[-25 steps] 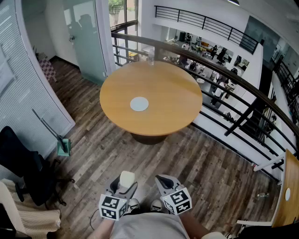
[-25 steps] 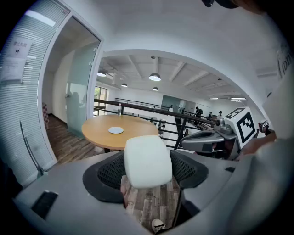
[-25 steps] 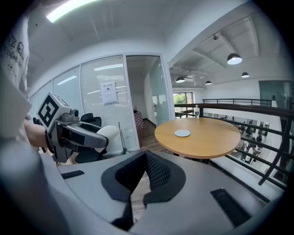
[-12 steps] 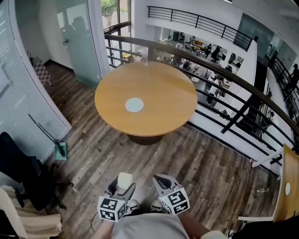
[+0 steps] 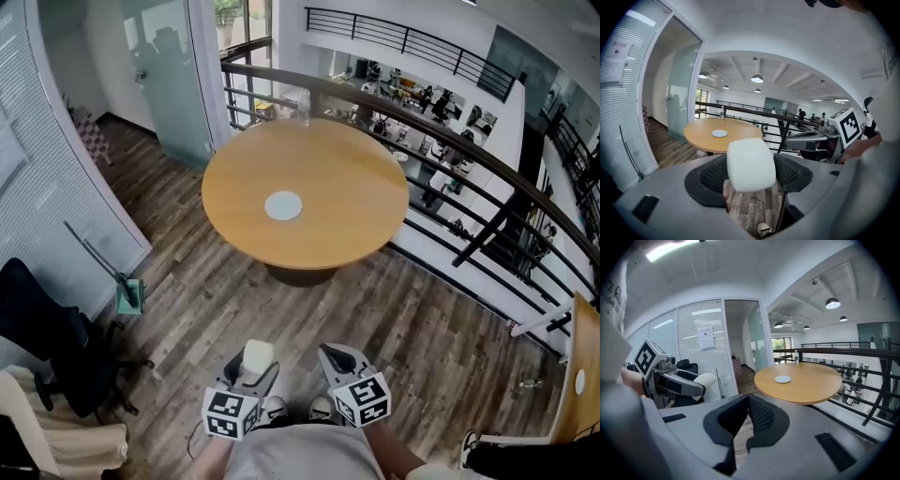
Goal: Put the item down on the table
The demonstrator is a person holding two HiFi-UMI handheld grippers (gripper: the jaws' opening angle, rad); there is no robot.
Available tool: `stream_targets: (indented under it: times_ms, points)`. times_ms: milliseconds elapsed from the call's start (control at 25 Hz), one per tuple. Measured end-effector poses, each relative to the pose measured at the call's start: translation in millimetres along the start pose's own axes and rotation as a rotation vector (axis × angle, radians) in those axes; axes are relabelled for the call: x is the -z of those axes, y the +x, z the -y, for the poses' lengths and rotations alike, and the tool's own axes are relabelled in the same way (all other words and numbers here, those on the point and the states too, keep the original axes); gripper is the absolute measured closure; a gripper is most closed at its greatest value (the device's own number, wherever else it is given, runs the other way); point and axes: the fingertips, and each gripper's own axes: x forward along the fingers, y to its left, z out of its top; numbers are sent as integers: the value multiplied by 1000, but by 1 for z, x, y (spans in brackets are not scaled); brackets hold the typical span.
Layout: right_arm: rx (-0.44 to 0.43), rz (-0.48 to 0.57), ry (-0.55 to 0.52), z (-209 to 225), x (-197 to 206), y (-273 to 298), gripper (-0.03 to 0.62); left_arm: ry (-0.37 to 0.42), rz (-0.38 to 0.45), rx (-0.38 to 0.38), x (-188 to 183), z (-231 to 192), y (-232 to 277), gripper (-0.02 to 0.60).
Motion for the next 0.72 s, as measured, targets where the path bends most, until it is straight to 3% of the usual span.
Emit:
stream_targets:
  times_ms: [720]
  points:
    - [85, -22, -25, -14, -16, 31, 569, 20, 35, 61, -8, -50, -22, 261]
